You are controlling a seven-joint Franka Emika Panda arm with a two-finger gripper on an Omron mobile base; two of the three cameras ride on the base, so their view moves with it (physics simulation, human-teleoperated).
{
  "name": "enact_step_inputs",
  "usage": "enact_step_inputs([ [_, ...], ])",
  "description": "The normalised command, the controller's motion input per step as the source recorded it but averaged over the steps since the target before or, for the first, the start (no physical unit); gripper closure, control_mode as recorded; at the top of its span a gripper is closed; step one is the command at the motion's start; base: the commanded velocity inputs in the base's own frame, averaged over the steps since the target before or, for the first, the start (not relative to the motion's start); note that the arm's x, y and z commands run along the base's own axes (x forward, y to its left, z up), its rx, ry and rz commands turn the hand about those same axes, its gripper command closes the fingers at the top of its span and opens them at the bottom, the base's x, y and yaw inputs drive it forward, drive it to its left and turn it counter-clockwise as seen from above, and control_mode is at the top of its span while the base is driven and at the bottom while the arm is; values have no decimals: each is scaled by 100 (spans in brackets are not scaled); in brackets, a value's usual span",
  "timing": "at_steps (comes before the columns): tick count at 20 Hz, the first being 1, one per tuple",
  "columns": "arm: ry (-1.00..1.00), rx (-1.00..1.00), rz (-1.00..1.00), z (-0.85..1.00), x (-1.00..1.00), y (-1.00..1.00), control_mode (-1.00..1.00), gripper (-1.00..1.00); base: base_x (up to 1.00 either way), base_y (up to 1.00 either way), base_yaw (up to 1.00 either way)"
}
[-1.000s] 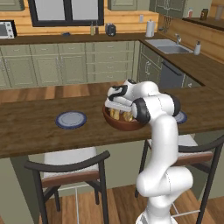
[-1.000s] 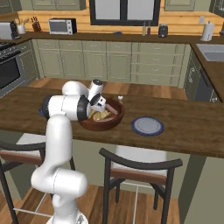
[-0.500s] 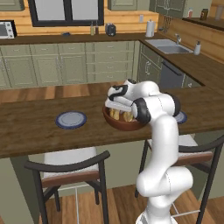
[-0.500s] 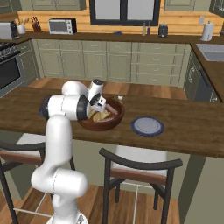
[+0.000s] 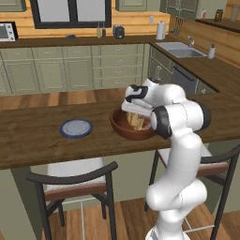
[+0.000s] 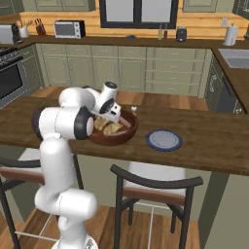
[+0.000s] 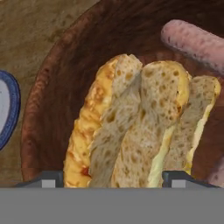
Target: Place one bun and one sausage from the bowl on each plate.
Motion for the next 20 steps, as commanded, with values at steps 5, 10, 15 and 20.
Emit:
enact_step_inputs([
  [5,7,-6,-1,35,-24,-82,-100,100,0,0,0],
  [10,18,-3,0,62,0,-80,-100,100,0,0,0],
  [15,28,0,0,42,-13,-100,-100,100,0,0,0],
  [20,10,-1,1,-20,-23,-100,-100,100,0,0,0],
])
